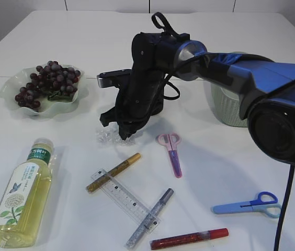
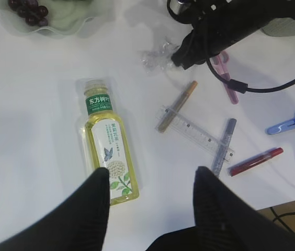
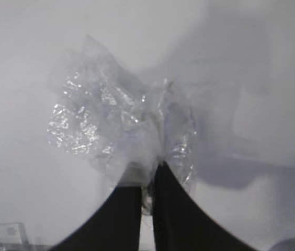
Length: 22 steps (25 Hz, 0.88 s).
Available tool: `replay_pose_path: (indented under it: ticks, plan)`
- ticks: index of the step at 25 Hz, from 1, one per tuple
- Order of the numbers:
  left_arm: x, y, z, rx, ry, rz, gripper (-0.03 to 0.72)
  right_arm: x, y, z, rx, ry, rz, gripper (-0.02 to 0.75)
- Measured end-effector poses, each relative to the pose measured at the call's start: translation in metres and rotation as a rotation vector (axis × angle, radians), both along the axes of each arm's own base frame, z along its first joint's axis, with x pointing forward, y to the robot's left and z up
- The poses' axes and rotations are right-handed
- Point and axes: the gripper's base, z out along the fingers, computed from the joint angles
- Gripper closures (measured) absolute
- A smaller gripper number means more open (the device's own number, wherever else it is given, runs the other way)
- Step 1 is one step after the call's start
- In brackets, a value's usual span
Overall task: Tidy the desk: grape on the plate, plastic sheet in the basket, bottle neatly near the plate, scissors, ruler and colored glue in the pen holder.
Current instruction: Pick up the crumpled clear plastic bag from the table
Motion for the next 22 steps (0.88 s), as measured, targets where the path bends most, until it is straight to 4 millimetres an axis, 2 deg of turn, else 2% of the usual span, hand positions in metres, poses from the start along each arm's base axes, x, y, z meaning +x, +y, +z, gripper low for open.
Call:
replay_pose_path:
  ticks: [4, 9, 14, 22]
  plan:
    - [0.0, -0.001, 0.0, -0.006, 0.001, -0.002, 0.309, -0.004, -0.002, 0.001, -0.017, 0.033, 0.01, 0.722]
    - [0.0, -0.001, 0.0, -0.009, 0.001, -0.003, 0.309, -0.004, -0.002, 0.012, -0.013, 0.03, 0.014, 0.722]
    - [0.0, -0.001, 0.0, -0.011, 0.001, -0.004, 0.309, -0.001, 0.002, 0.044, 0.048, -0.034, -0.006, 0.722]
    - [-0.001, -0.003, 0.001, -0.03, 0.003, -0.011, 0.309, -0.007, 0.0, 0.085, 0.094, -0.083, -0.013, 0.722]
